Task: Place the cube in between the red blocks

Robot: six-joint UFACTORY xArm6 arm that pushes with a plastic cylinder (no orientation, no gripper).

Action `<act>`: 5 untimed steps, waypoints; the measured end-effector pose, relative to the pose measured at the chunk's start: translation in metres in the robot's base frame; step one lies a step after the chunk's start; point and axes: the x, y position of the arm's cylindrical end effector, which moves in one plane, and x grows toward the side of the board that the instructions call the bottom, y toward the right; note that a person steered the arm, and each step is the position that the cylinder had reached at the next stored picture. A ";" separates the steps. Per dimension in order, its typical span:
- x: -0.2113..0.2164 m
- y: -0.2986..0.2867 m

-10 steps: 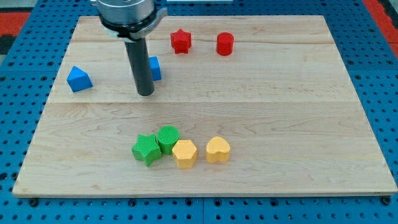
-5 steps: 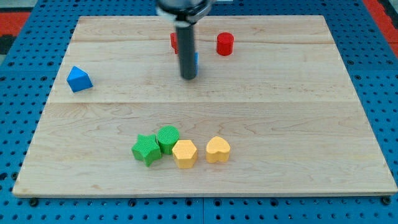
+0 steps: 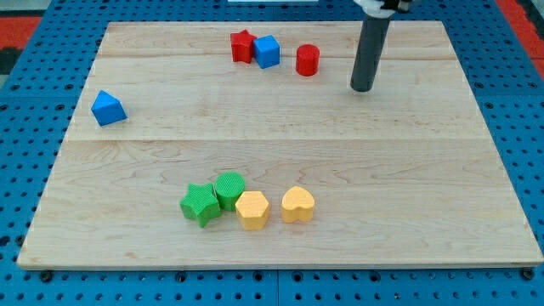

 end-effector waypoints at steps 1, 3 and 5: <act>-0.018 -0.014; -0.060 -0.093; 0.053 -0.123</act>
